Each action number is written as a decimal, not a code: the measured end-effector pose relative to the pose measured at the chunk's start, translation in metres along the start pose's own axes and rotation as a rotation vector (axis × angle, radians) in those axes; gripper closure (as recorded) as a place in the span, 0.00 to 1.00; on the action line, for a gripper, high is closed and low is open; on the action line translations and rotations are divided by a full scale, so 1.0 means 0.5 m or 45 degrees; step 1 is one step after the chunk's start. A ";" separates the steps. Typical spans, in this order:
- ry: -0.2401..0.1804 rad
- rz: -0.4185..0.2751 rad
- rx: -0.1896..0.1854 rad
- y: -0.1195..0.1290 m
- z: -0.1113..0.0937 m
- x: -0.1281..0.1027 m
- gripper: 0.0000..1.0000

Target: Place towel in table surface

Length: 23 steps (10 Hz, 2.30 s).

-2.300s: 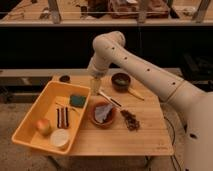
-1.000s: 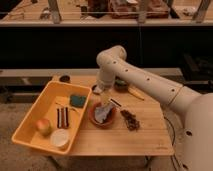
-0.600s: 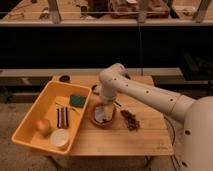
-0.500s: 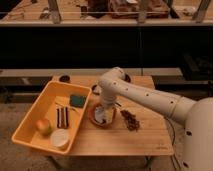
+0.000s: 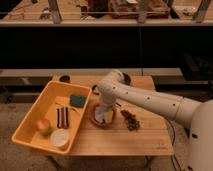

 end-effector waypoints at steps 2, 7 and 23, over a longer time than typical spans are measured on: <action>-0.015 0.027 0.010 -0.012 -0.003 0.008 0.41; -0.036 0.006 0.029 -0.019 0.043 0.021 0.41; -0.301 0.113 0.046 -0.059 -0.027 -0.014 0.86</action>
